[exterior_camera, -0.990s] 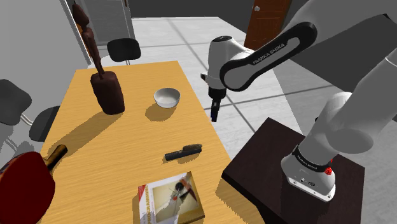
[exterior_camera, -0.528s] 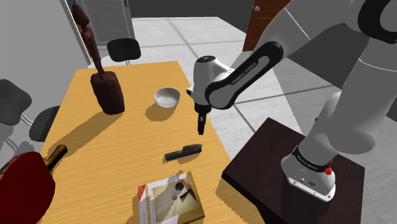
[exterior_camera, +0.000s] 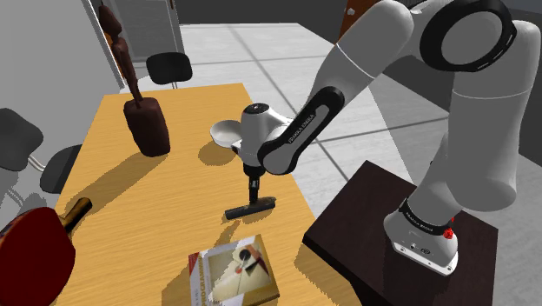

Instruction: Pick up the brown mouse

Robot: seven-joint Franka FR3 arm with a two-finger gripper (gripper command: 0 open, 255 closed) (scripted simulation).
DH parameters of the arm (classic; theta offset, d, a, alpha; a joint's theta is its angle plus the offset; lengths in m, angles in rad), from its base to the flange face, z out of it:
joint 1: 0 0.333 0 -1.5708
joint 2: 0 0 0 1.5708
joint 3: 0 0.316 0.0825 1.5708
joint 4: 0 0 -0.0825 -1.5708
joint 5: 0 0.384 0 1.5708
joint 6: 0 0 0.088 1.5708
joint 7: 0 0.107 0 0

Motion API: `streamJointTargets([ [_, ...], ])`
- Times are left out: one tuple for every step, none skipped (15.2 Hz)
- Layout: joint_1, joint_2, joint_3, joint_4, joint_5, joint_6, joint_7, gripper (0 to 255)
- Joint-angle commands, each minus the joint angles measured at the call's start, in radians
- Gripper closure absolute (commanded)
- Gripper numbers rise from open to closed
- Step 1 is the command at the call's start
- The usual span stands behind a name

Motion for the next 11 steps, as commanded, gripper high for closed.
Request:
streamJointTargets([
  [0.013, 0.052, 0.003, 0.035, -0.009, 0.023, -0.002, 0],
  [0.015, 0.064, 0.001, 0.037, -0.012, 0.034, -0.001, 0],
  [0.017, 0.077, -0.001, 0.039, -0.015, 0.044, 0.000, 0],
  [0.019, 0.090, -0.004, 0.042, -0.017, 0.054, 0.001, 0],
  [0.021, 0.103, -0.006, 0.045, -0.020, 0.064, 0.002, 0],
  [0.023, 0.116, -0.009, 0.048, -0.022, 0.073, 0.003, 0],
  [0.025, 0.129, -0.011, 0.052, -0.025, 0.083, 0.004, 0],
  [0.028, 0.149, -0.015, 0.057, -0.028, 0.098, 0.005, 0],
  [0.029, 0.149, -0.015, 0.057, -0.028, 0.098, 0.005, 0],
  [0.029, 0.149, -0.015, 0.057, -0.028, 0.098, 0.005, 0],
  [0.029, 0.151, -0.016, 0.060, -0.028, 0.098, 0.005, 255],
])
